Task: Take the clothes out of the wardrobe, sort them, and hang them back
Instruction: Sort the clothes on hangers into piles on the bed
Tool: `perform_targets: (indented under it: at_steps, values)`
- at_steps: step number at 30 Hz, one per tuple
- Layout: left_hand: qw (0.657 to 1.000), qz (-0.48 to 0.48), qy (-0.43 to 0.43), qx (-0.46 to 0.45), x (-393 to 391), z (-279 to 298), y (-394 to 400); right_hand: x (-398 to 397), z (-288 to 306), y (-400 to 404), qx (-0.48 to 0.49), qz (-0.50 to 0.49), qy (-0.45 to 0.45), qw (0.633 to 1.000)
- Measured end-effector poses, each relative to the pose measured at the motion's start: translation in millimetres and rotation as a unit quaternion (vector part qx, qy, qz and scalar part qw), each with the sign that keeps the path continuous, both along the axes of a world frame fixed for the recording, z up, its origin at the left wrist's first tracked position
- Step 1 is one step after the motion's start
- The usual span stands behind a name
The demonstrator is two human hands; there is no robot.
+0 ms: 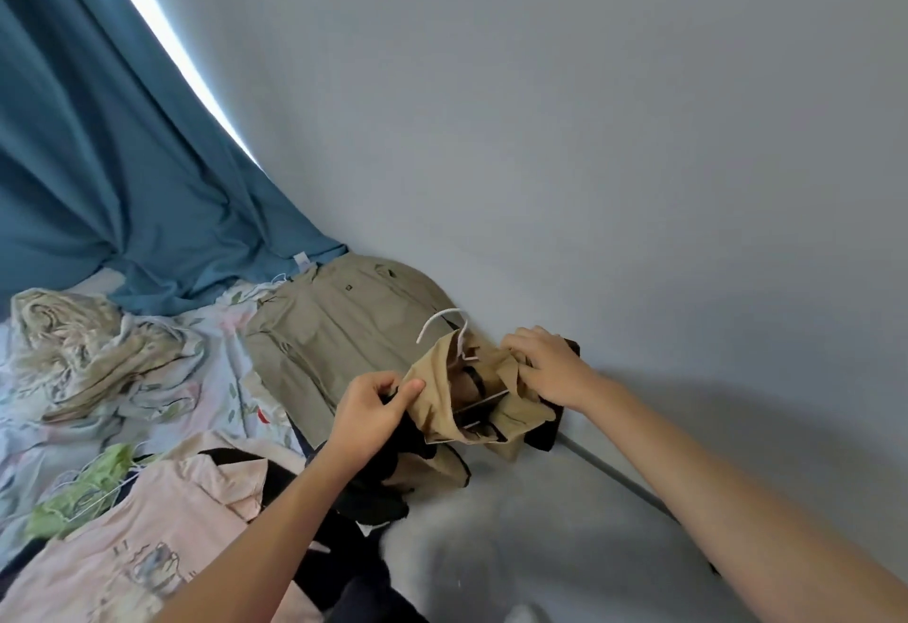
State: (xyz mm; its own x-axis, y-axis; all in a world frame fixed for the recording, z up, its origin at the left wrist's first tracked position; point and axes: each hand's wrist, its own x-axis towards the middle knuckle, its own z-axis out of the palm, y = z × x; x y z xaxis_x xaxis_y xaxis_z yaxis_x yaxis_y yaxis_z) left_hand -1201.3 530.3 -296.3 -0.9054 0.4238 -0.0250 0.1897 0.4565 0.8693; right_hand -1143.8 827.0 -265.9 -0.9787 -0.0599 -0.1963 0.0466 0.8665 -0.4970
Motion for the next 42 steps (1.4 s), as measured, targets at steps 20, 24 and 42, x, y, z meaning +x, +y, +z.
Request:
perform_targets:
  at_steps: [20,24,42]
  values:
    - [0.989,0.135,-0.050,-0.037,-177,-44,-94,-272,-16,-63,0.066,0.078,0.082,0.991]
    - [0.979,0.182,-0.028,-0.090,-222,-60,-116,-330,-27,-87,0.065,0.104,0.070,0.990]
    - [0.881,0.397,-0.043,-0.255,-466,-85,-130,-665,-114,-161,0.026,0.178,0.042,0.983]
